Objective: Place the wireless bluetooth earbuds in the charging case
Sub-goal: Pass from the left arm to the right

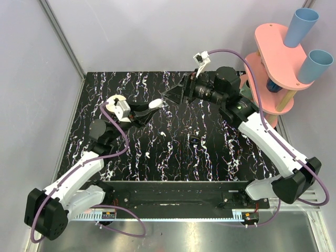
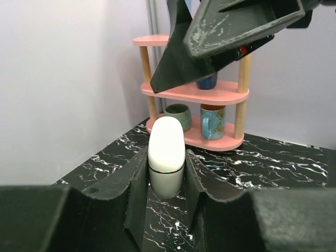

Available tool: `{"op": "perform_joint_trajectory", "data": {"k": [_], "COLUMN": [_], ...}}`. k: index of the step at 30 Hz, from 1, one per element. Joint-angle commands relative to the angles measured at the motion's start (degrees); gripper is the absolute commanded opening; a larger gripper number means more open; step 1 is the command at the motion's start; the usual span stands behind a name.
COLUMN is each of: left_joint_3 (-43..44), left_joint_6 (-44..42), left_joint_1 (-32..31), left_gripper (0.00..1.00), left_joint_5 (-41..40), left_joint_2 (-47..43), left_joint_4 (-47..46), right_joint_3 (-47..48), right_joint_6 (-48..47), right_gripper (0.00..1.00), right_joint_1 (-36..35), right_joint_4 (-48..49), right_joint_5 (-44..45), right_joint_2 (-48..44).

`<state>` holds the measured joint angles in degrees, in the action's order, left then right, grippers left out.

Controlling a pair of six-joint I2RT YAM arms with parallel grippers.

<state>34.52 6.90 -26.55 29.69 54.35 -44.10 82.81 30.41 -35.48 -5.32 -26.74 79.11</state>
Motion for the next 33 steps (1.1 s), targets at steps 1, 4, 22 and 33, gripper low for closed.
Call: {"op": "perform_joint_trajectory", "data": {"k": [1,4,22,33], "left_joint_3": [4.32,5.55,7.84,7.4], "left_joint_6": [1.36,2.59,5.58,5.5], "left_joint_1": [-0.17,-0.17,-0.26,-0.44], "left_gripper": [0.0,0.0,0.0,0.0], "left_joint_5": [6.16,9.24,16.27,20.58], "left_joint_2": [0.23,1.2,3.4,2.87], "left_joint_4": [-0.64,-0.64,-2.75,-2.75], "right_joint_3": [3.94,5.43,6.05,4.38], "right_joint_6": [-15.9,-19.77,-24.09,-21.27], "right_gripper": [0.83,0.81,0.81,0.82], "right_joint_1": [0.06,-0.2,-1.34,-1.25], "right_joint_4": [-9.87,-14.71,-17.01,-11.73], "right_joint_5": [-6.82,-6.92,-2.18,2.22], "right_joint_2": [-1.5,-1.24,-1.77,-3.52]}}
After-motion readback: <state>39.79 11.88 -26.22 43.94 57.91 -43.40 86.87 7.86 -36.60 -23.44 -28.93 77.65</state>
